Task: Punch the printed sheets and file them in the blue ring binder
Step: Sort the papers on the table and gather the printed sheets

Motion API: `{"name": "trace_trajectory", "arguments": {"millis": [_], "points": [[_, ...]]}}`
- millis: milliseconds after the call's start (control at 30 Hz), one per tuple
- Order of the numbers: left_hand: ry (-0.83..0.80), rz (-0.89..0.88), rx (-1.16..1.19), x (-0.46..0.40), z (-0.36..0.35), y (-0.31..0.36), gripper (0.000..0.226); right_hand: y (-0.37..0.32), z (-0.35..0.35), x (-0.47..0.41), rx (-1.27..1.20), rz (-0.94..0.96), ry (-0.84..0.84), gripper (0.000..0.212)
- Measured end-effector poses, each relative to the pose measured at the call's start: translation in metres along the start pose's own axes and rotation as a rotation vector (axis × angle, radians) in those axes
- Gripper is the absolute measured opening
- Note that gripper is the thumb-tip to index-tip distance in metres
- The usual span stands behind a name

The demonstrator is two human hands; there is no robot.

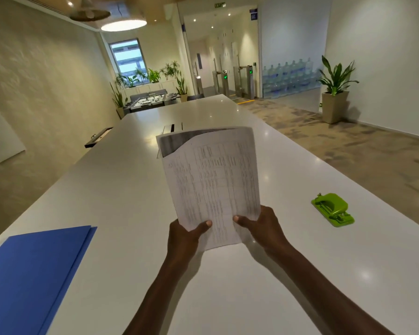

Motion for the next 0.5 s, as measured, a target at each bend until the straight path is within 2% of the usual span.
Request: {"name": "trace_trajectory", "arguments": {"millis": [100, 200, 267, 400, 500], "points": [[0.03, -0.065, -0.148, -0.009, 0.007, 0.021, 0.053, -0.014, 0.006, -0.006, -0.005, 0.028, 0.038, 0.053], [0.115, -0.195, -0.366, -0.017, 0.021, 0.055, 0.039, -0.038, 0.022, -0.016, 0.104, 0.097, 0.176, 0.093], [0.158, -0.28, -0.523, -0.021, 0.028, 0.077, 0.031, -0.063, 0.036, -0.021, 0.231, 0.22, 0.282, 0.112], [0.199, -0.362, -0.765, -0.027, 0.035, 0.111, 0.036, -0.125, 0.054, -0.017, 0.534, 0.54, 0.438, 0.116], [0.23, -0.427, -0.938, -0.025, 0.032, 0.129, 0.017, -0.168, 0.05, -0.008, 0.788, 0.744, 0.45, 0.106]]}}
Point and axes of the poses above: each hand's wrist, its own x-axis away from the middle knuckle, its own z-axis out of the back of the hand, y = z × x, the point moved 6 cm from there along -x, towards the middle knuckle, and after that the axes turned 8 degrees about z, right-handed, at the moved point
